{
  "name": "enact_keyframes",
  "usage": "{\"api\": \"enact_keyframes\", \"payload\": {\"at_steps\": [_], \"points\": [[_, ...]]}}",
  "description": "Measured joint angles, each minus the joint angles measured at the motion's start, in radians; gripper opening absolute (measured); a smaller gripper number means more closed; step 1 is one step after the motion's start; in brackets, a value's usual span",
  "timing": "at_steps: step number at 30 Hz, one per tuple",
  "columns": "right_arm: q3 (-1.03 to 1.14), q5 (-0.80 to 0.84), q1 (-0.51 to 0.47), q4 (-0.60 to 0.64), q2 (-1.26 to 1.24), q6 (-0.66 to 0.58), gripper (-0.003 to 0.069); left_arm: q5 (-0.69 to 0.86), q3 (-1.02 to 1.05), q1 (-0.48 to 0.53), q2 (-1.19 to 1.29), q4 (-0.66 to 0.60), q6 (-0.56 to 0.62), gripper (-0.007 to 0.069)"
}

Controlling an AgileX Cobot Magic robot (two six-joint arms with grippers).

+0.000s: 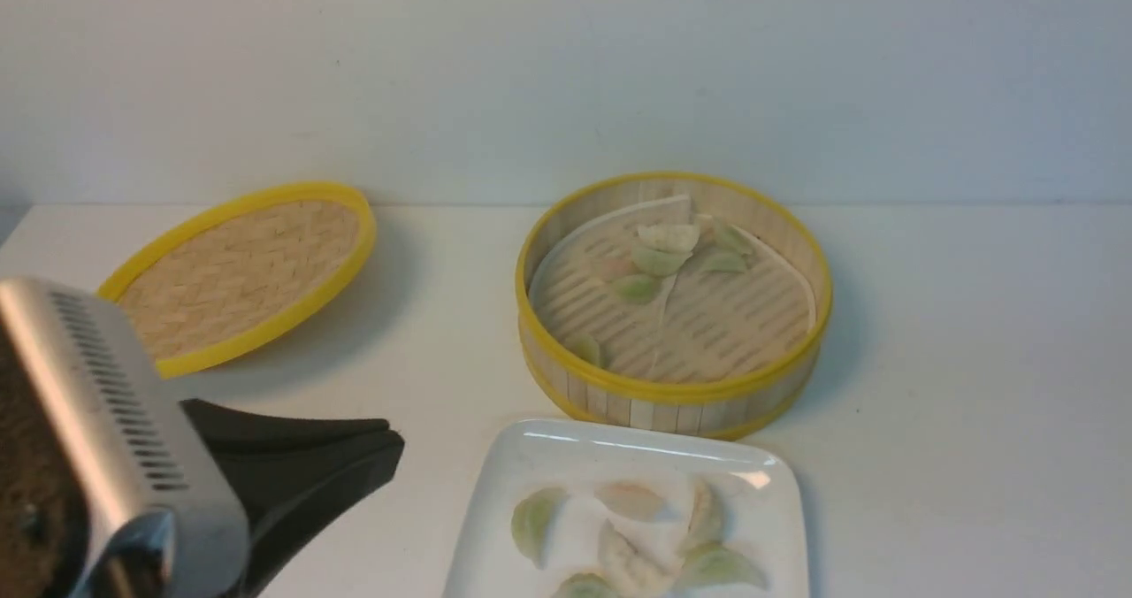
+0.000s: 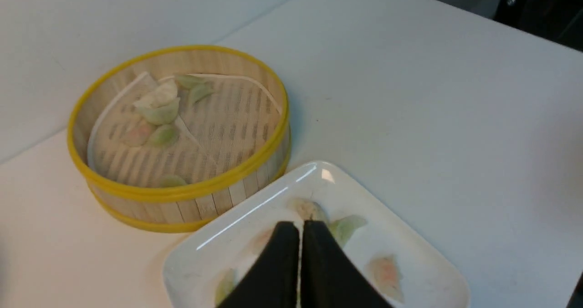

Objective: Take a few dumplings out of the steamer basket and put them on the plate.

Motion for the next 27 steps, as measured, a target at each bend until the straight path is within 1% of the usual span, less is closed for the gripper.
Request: {"api": "enact_keyframes", "payload": {"at_steps": [3,7,27], "points": [[0.0,-0.006,0.0,-0.002,0.0,0.001,-0.0013,-0.063,0.042,0.0,-0.026,0.014,-0.024,-0.0006],[0.0,-0.009,0.0,-0.004,0.0,0.001,-0.0013,-0.096,0.051,0.0,-0.03,0.021,-0.025,-0.0006],[0.0,-0.01,0.0,-0.006,0.0,0.001,-0.0013,-0.098,0.051,0.0,-0.03,0.025,-0.028,-0.0006]]}}
